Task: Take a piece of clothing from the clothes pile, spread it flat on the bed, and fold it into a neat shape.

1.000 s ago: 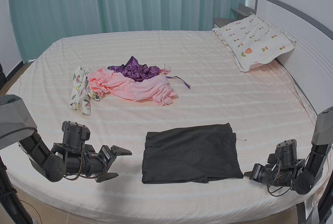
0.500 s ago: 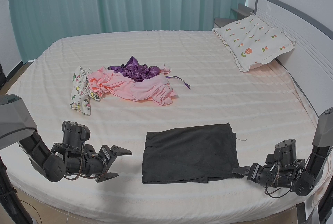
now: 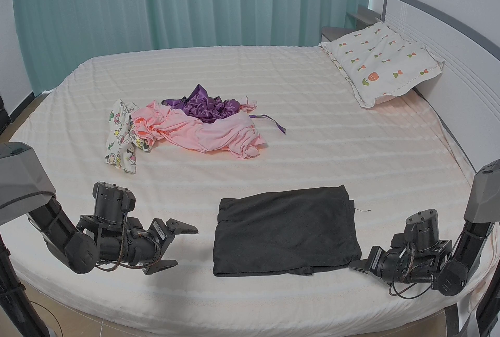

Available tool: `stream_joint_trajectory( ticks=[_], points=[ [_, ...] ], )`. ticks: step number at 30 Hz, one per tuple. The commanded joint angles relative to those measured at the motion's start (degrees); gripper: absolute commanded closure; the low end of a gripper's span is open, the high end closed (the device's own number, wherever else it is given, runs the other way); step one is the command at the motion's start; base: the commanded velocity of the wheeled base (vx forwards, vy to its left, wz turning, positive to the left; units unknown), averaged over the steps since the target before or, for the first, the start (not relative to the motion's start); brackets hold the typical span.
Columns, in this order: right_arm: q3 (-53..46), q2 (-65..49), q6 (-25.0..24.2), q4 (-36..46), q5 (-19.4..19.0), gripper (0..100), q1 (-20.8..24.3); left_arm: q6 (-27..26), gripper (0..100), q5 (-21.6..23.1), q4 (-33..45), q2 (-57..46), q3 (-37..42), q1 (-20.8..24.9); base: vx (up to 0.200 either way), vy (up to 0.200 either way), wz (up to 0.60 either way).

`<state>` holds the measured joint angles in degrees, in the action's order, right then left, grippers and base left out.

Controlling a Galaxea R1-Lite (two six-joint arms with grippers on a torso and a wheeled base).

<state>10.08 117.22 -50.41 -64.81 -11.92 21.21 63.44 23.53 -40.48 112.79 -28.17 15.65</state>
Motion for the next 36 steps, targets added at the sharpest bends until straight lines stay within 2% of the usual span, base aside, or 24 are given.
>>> stream_joint_trajectory(
  ticks=[1,24,25,32,36],
  points=[
    [-1.64,-0.15,0.05,-0.41,0.15,100,0.32,0.02,0,0.03,-0.03,0.06,-0.04,-0.01,0.0,0.0,0.0],
    [-5.25,-0.77,2.07,-0.94,0.41,100,-0.29,0.02,0,-0.06,-0.03,0.06,-0.04,-0.01,0.0,0.0,0.0],
    [-5.42,-1.65,1.98,-1.29,0.32,0,-0.29,0.02,0,-0.06,-0.03,0.06,-0.04,-0.01,0.0,0.0,0.0],
    [-4.54,-1.56,0.75,-1.55,0.23,0,-1.0,0.02,0,-0.06,-0.03,0.06,0.05,-0.01,0.0,0.0,0.0],
    [-1.64,-0.59,-3.56,-2.26,0.15,0,-1.61,0.02,0,-0.06,-0.03,0.06,0.05,-0.01,0.0,0.0,0.0]
  ],
)
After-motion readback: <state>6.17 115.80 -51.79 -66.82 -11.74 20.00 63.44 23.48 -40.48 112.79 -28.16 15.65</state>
